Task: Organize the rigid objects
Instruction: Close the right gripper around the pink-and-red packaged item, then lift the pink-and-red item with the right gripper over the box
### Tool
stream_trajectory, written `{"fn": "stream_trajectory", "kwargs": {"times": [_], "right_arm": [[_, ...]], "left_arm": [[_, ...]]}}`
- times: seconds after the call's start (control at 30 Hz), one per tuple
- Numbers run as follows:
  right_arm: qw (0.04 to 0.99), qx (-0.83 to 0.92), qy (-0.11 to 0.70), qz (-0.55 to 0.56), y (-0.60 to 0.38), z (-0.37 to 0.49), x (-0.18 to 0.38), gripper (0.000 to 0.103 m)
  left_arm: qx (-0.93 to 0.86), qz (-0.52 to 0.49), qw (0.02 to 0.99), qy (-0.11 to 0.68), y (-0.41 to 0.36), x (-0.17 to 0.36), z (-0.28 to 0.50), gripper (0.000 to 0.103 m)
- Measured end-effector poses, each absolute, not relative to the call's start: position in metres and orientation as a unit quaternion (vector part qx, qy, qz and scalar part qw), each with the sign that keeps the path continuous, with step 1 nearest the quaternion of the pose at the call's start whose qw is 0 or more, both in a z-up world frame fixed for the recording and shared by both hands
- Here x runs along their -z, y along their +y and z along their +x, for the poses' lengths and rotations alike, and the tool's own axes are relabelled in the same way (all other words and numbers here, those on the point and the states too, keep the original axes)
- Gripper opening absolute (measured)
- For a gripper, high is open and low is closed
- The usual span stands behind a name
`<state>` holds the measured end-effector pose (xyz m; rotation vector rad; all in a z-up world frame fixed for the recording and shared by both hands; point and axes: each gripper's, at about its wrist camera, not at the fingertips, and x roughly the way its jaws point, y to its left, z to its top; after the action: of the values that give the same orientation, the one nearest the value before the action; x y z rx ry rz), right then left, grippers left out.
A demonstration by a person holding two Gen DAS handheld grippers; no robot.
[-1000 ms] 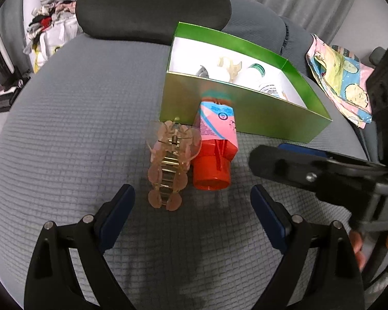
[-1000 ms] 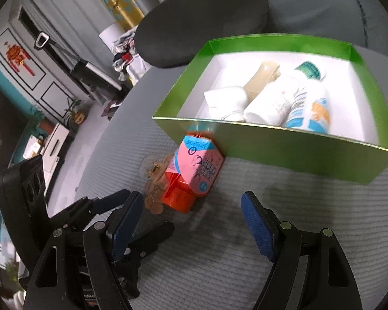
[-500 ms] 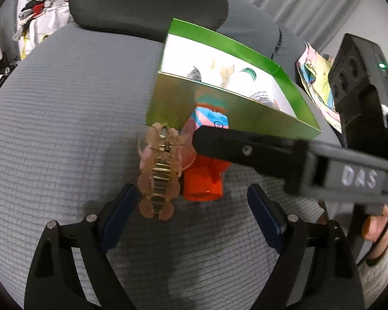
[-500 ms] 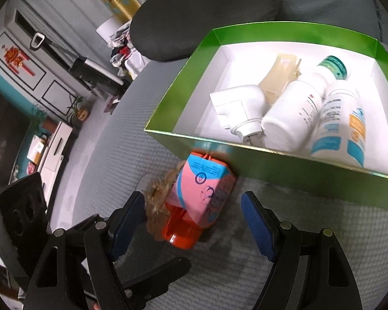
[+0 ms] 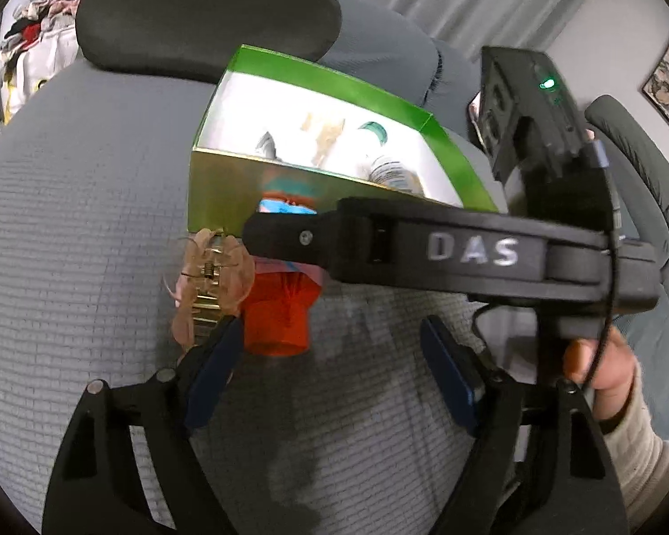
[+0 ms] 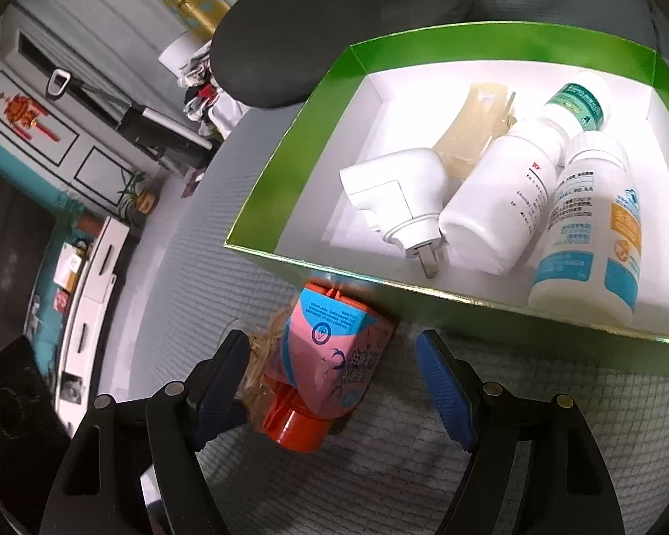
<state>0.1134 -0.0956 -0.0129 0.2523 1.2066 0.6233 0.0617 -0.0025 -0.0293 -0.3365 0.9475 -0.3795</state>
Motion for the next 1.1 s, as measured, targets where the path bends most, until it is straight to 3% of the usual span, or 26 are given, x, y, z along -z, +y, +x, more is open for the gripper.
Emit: {"fn": "stream_trajectory", "kwargs": {"times": [0.17,0.43,0.5,1.1], "right_arm": [[0.759,-0.299,0.569,0.105,-0.086,0.117,0.018,0.078],[0.747,-0.308,0.58,0.104,-0.083,0.121,0.024,0.06],[0.748,-0.312,0.578,0.094,-0.083,0.12,0.022,0.054],[0.749,-0.335,0.556,0.132,-0.104,0.093,0.021,0.045]], "left_arm": [[0.184,-0.161,0.851,0.464,-0.007,0.038,0.073,0.074],[0.166,-0.129,0.855,0.473,-0.024,0.048,0.089,0.067],[0.156,-0.122,0.857,0.476,-0.025,0.054,0.096,0.056],[0.066,-0.078,0.871,0.481,-0.053,0.06,0.1,0.05]]}}
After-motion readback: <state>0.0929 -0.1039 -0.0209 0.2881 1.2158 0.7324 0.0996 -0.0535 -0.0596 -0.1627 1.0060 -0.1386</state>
